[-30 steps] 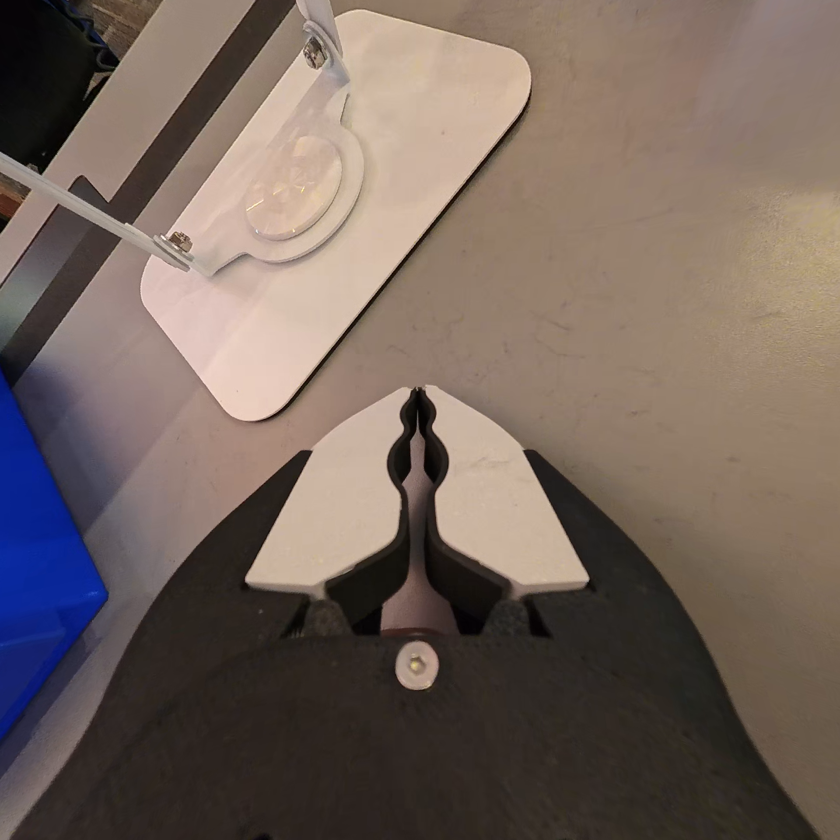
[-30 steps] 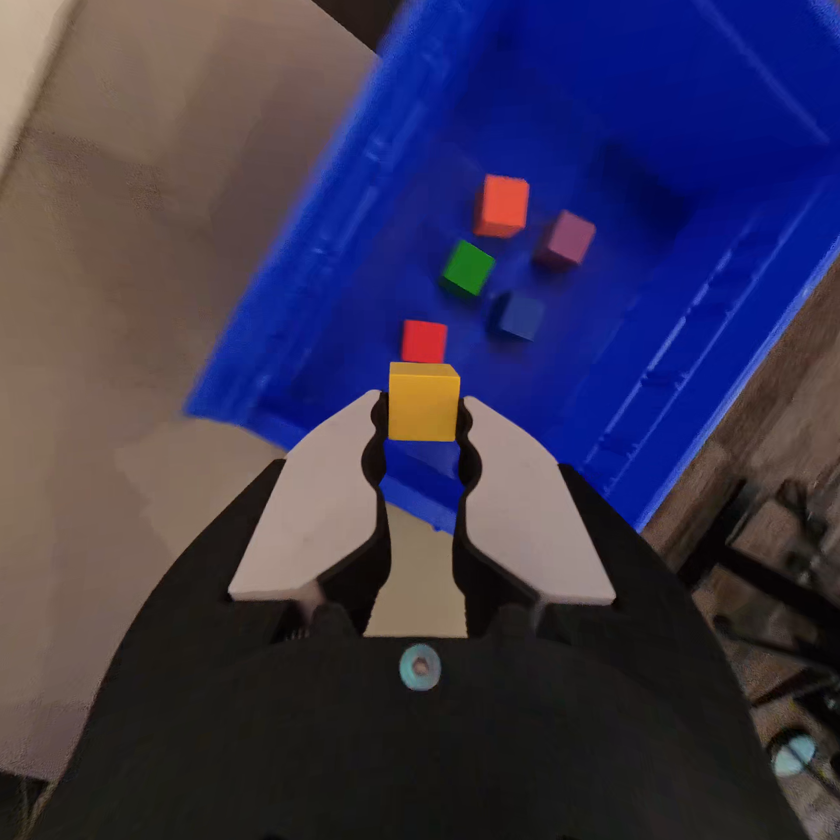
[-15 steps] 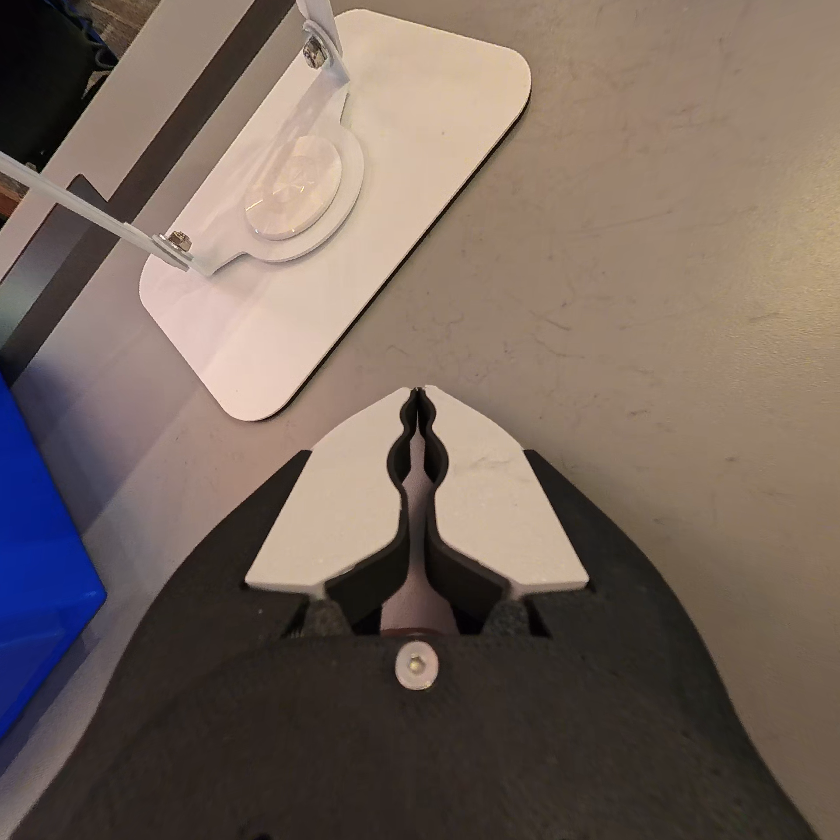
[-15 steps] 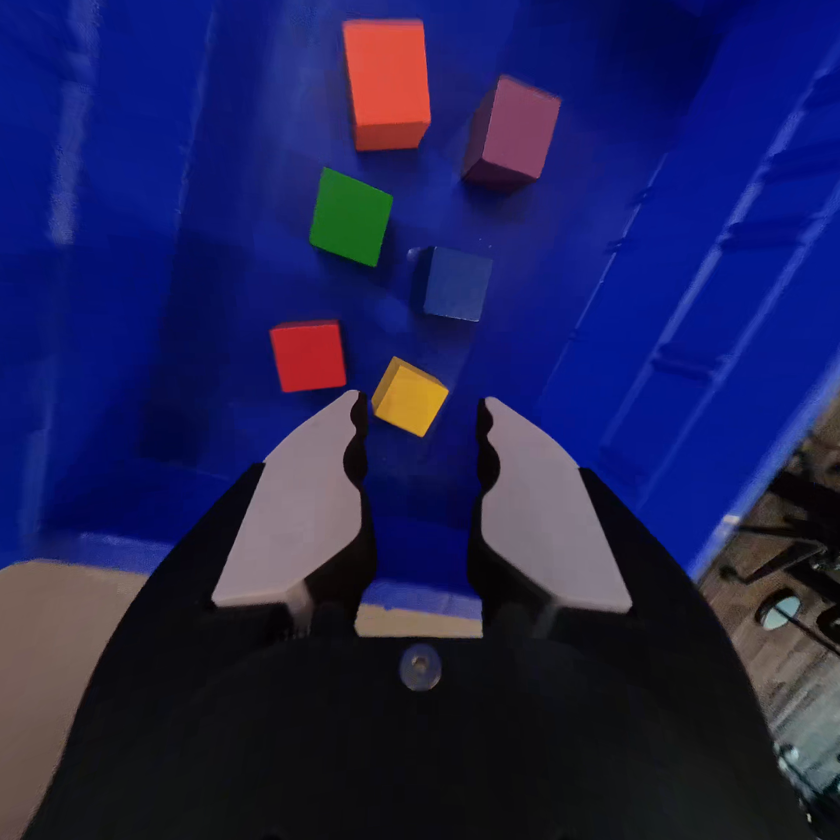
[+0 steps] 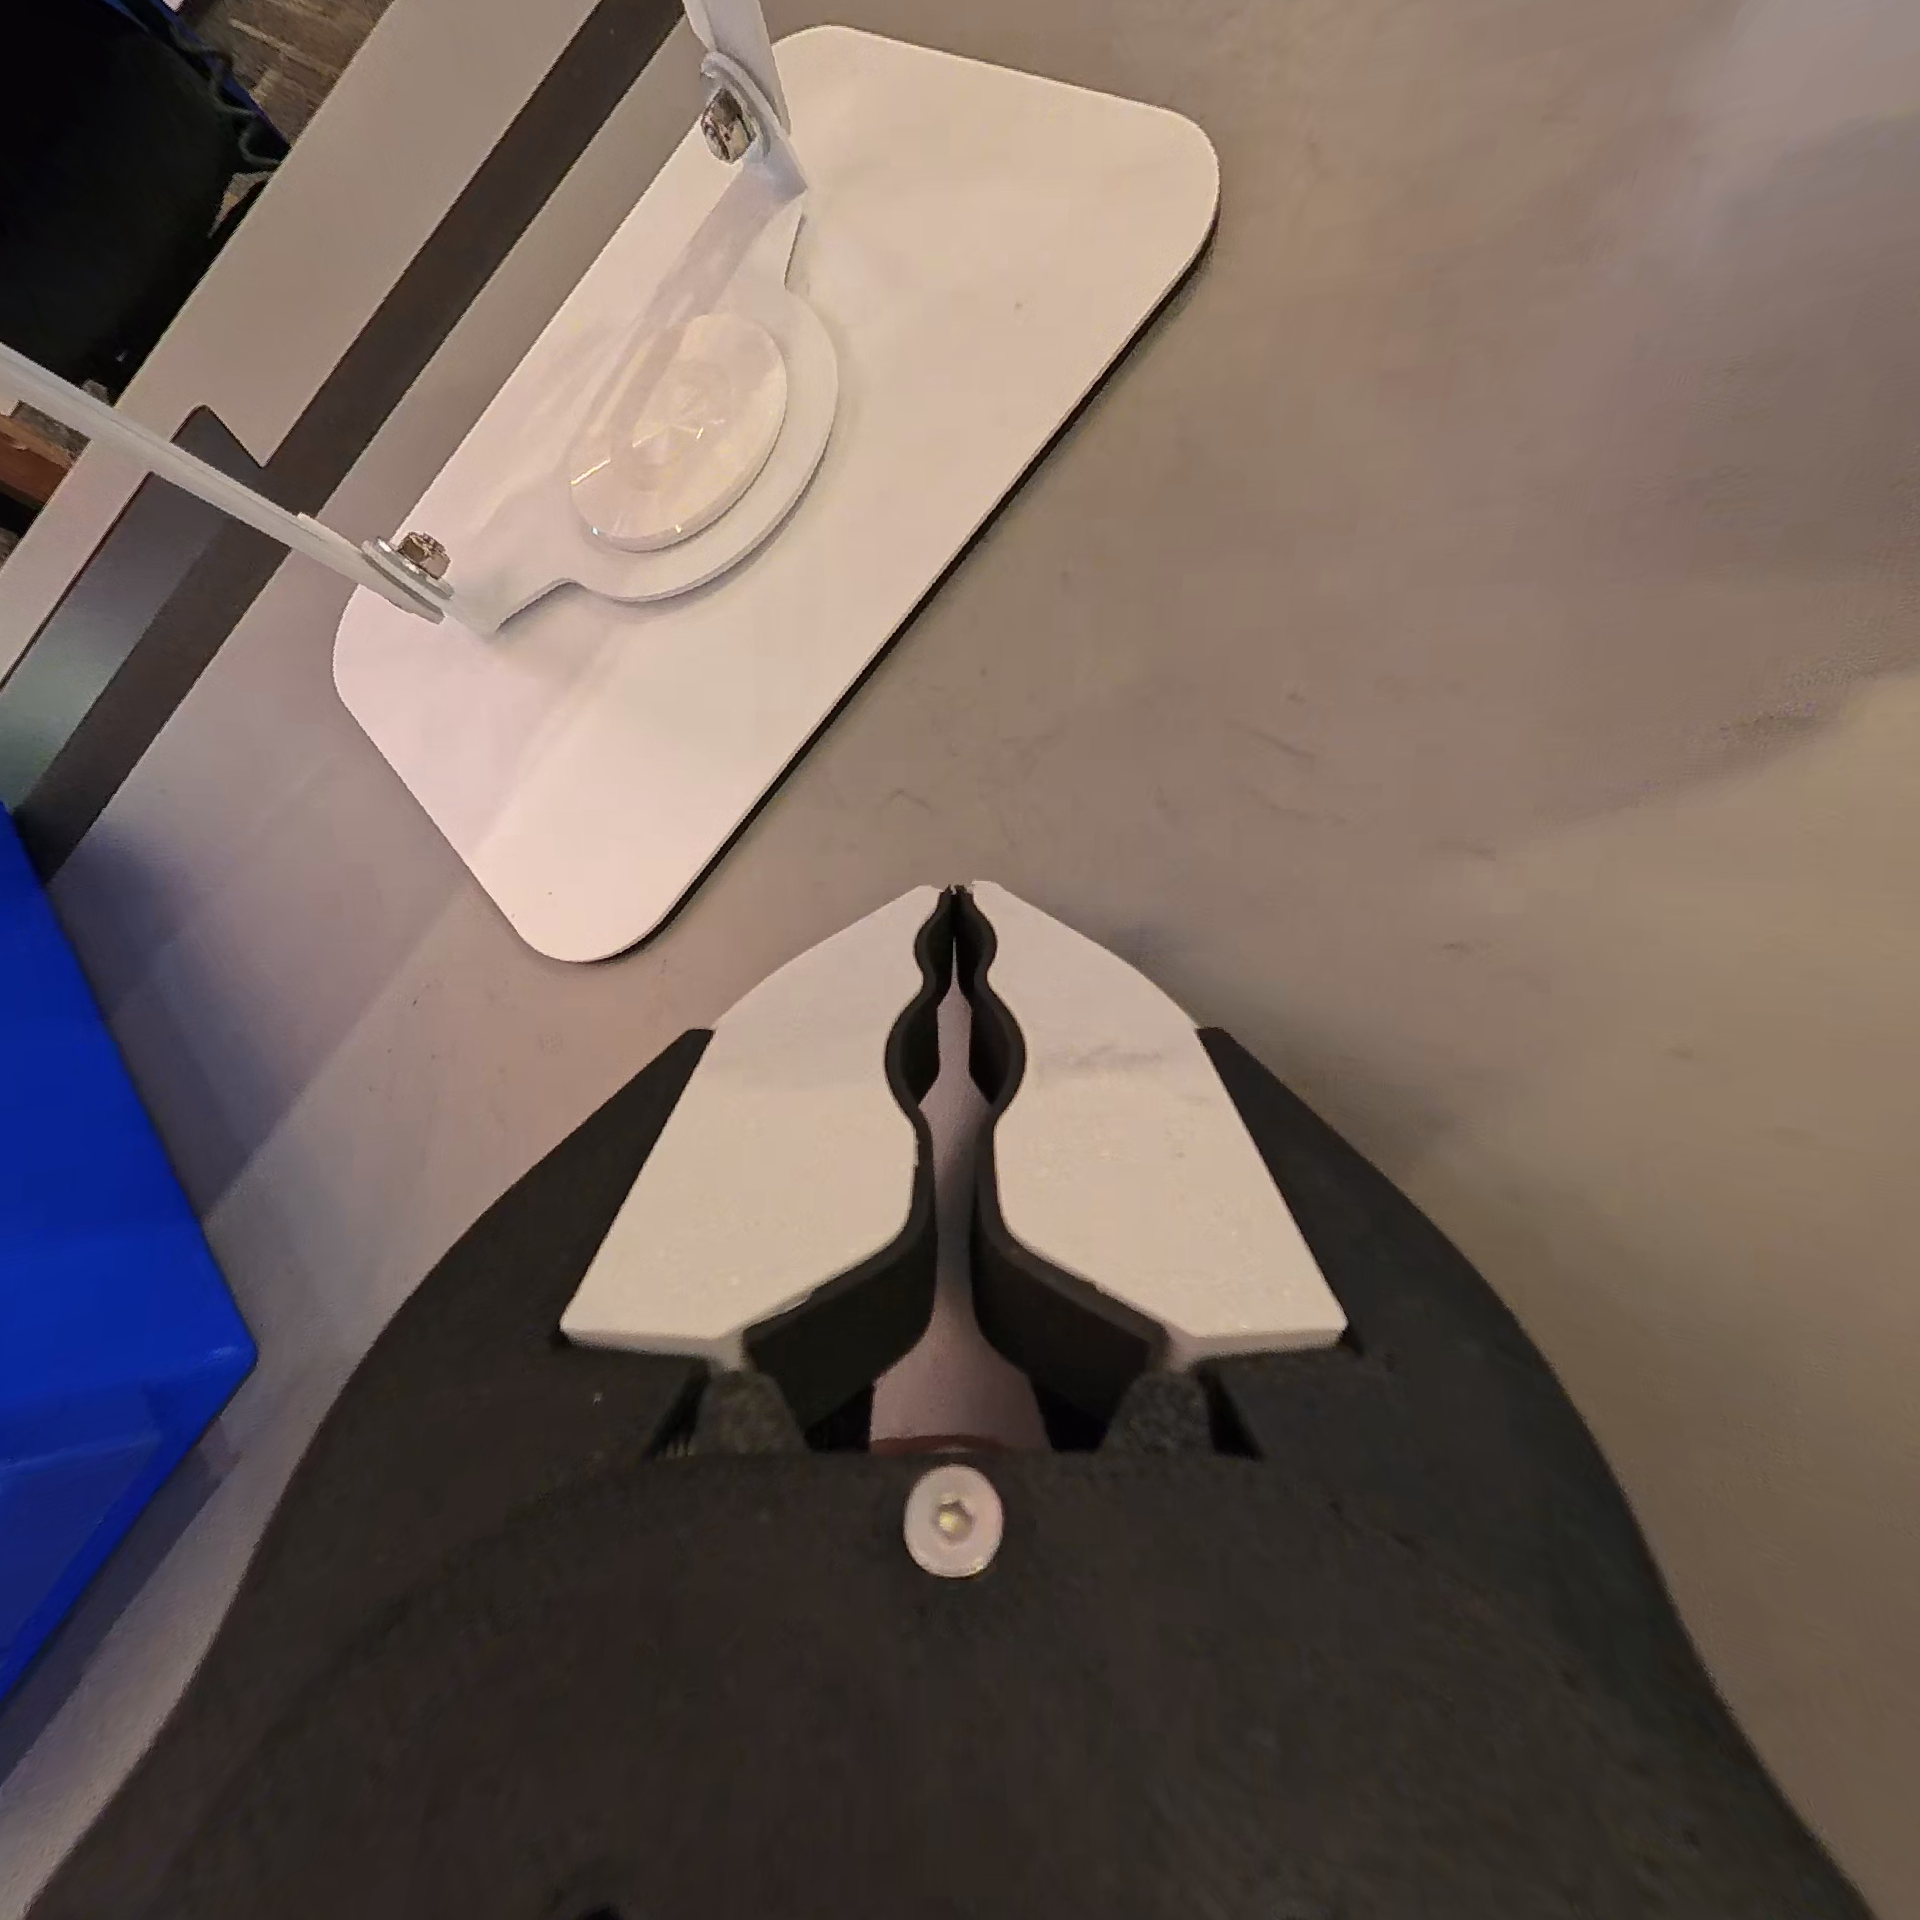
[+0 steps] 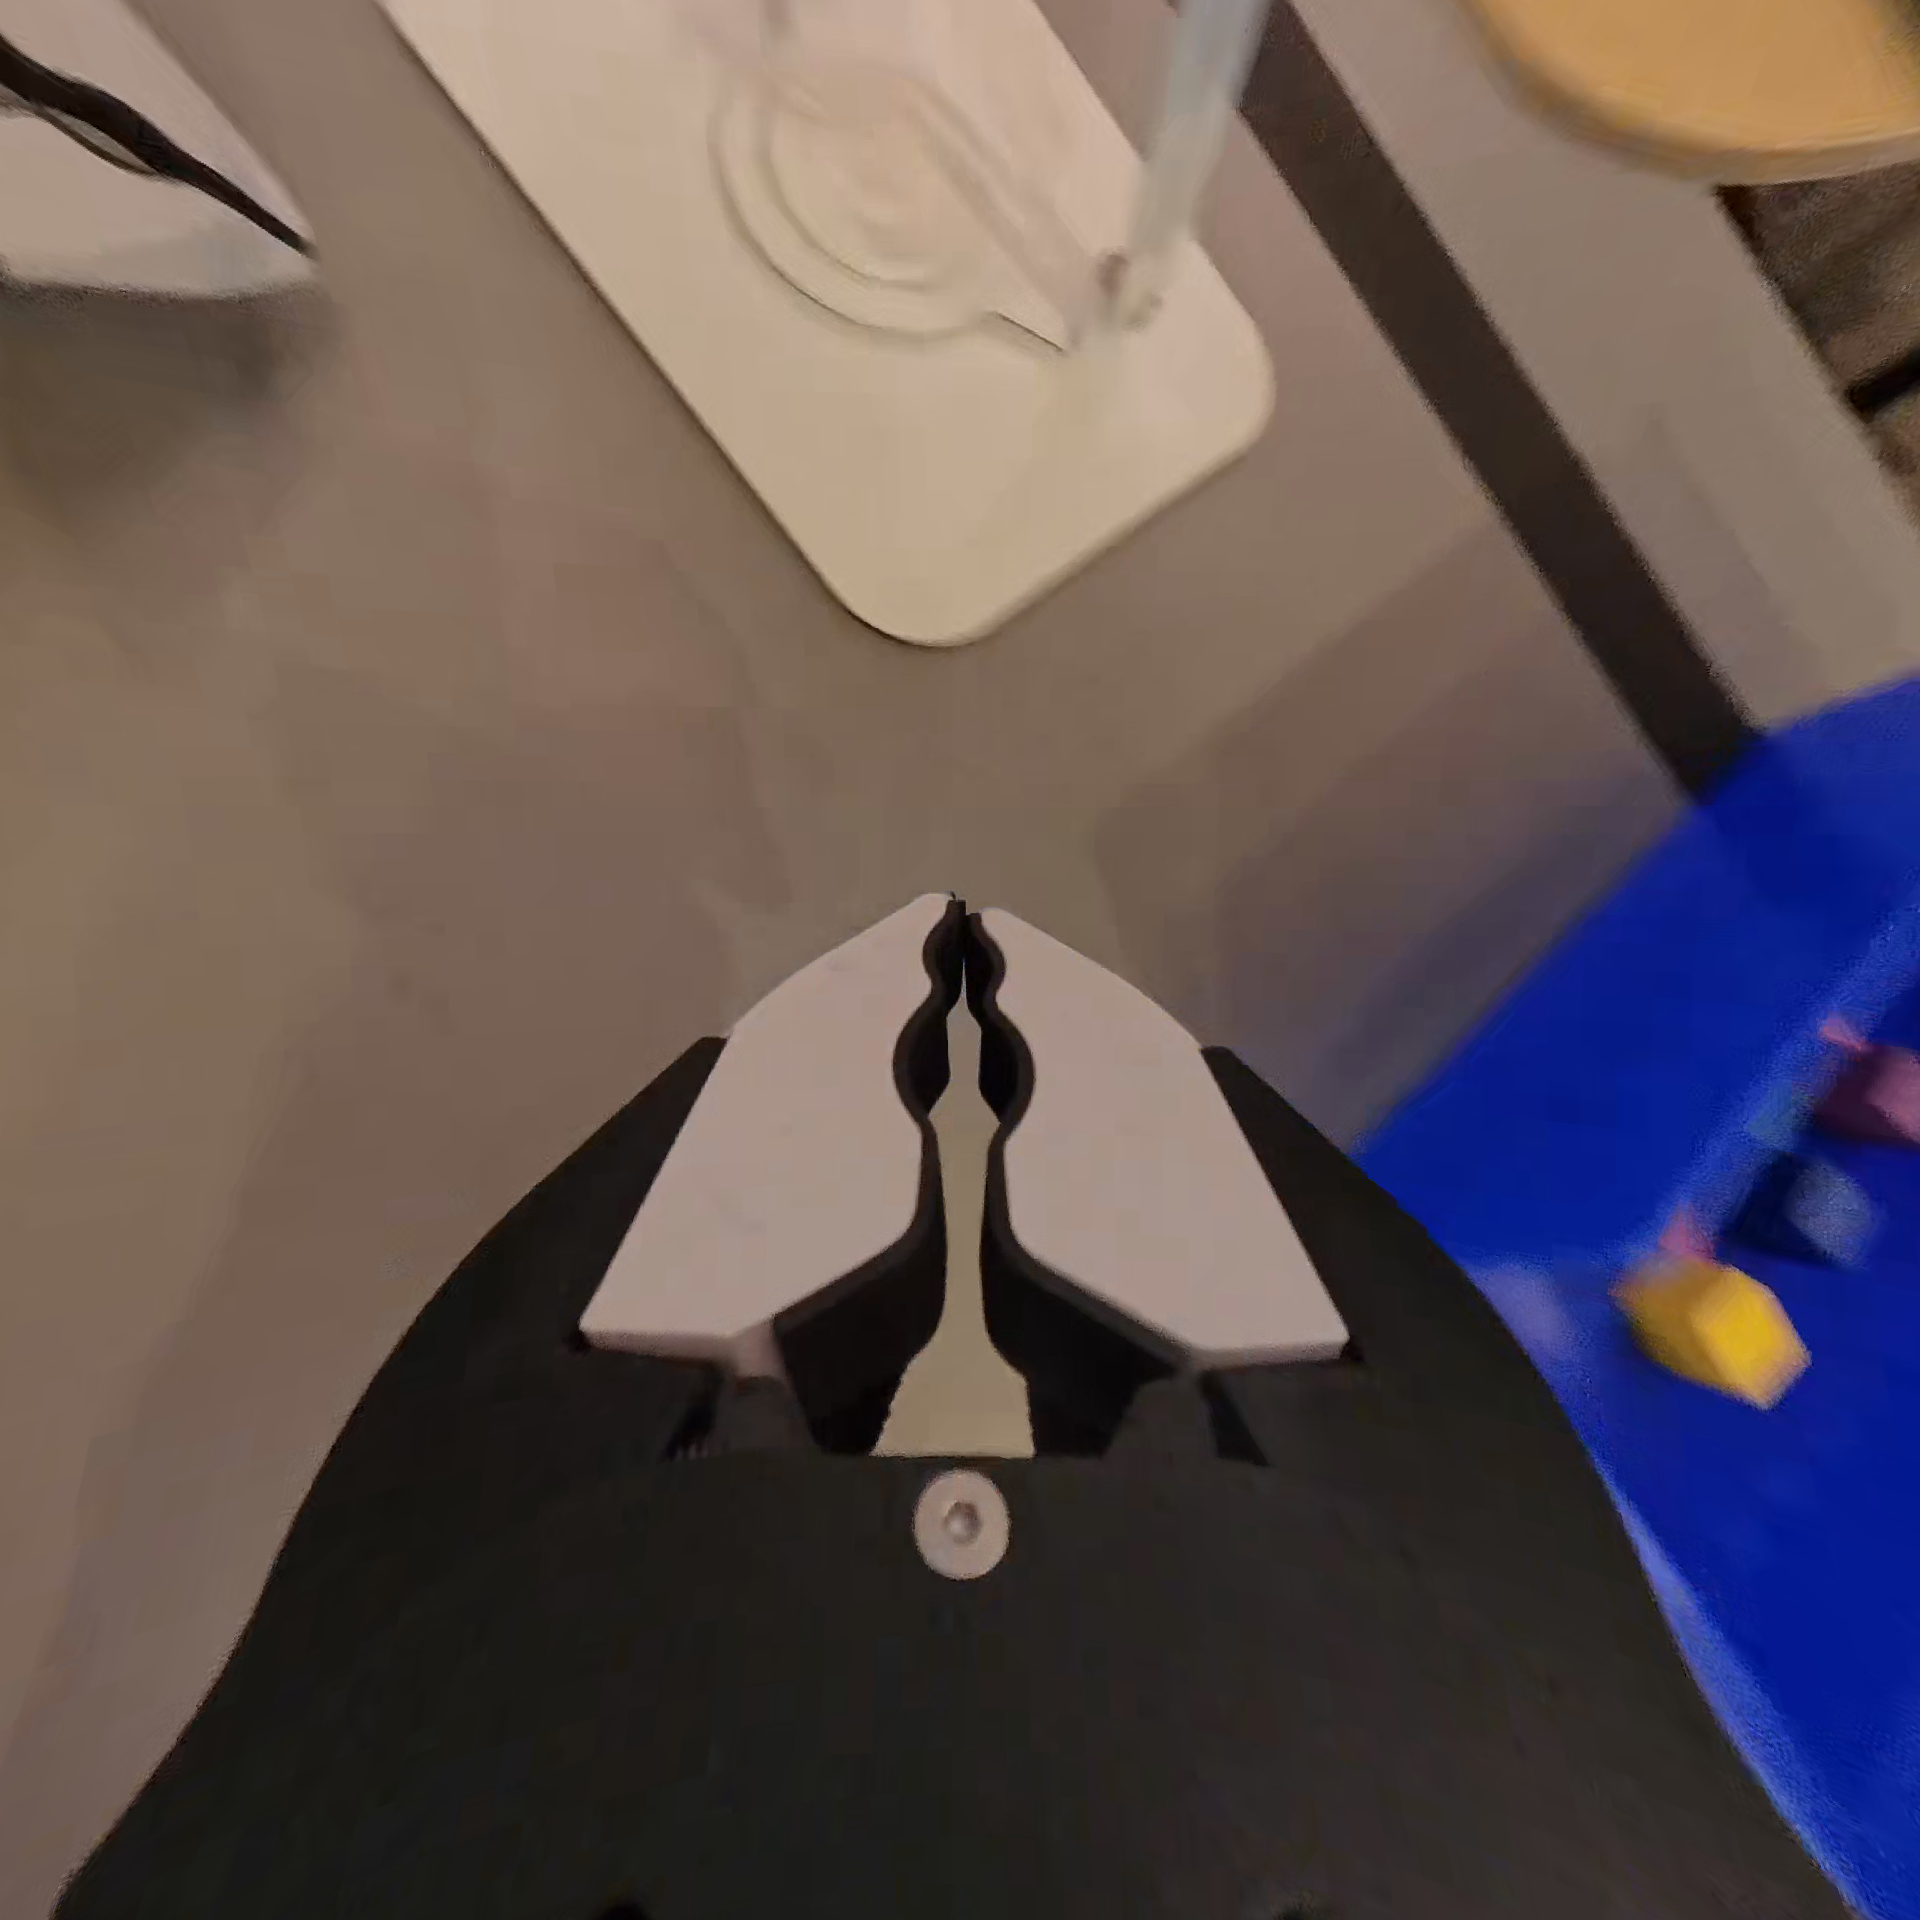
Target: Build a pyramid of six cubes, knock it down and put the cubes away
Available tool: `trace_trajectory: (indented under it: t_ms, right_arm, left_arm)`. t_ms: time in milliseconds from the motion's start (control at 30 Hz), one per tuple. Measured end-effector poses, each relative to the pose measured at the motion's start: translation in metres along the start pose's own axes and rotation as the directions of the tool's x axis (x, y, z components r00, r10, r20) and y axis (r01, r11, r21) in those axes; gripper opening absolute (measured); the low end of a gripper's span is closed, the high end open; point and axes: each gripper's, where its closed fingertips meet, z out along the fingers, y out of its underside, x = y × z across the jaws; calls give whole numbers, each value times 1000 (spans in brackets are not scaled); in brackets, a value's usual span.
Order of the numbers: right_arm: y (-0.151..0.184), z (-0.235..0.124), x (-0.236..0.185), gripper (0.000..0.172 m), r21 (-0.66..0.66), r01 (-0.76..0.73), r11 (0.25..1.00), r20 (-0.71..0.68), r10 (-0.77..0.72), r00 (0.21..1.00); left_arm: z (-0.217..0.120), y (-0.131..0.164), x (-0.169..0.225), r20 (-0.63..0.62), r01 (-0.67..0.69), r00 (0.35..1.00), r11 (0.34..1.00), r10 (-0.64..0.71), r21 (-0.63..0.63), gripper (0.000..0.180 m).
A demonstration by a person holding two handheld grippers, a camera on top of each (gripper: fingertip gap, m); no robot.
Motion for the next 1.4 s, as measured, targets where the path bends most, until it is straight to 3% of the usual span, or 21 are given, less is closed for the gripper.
trace_trajectory:
  t_ms: [100,200,300,467,1400]
  right_arm:
    - [-3,42,-32,0,99,-15,995,66,8,998]
    - [8,65,-43,0,41,148,988,20,-149,989]
    - [11,70,-38,0,43,228,973,-46,-226,973]
    - [7,62,-32,0,107,179,978,-39,-176,984]
    - [21,67,-28,2,121,100,988,112,-114,987]
  left_arm:
    - [0,0,0,2,-2,1000,1000,2,1,0]
    - [-1,0,1,3,-11,1000,1000,11,4,0]
    - [-1,0,1,0,-13,1000,1000,13,5,0]
    - [-1,0,3,-16,-10,1000,1000,10,6,0]
    - [0,0,5,-61,9,998,1000,-8,4,0]
